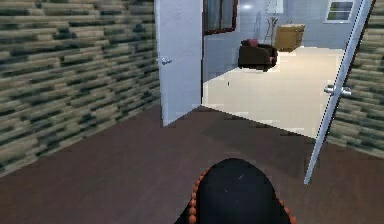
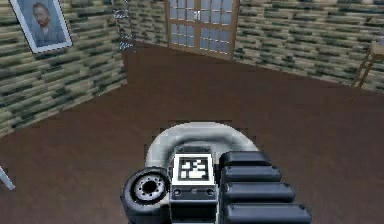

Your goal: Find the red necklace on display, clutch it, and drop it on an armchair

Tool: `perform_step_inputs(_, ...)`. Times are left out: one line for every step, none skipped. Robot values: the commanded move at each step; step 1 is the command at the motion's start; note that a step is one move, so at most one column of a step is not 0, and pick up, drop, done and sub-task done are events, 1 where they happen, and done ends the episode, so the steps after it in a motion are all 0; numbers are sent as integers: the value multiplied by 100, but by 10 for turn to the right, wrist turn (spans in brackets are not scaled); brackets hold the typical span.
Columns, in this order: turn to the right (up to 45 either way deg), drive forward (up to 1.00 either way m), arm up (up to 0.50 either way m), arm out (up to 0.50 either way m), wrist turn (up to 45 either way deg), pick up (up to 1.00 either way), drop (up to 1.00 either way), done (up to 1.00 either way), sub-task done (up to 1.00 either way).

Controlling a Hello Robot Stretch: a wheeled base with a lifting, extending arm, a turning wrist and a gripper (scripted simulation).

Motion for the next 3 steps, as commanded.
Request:
perform_step_inputs(30, 0, 0, 0, 0, 0, 0, 0, 0)
perform_step_inputs(0, 100, 0, 0, 0, 0, 0, 0, 0)
perform_step_inputs(0, 65, 0, 0, 0, 0, 0, 0, 0)
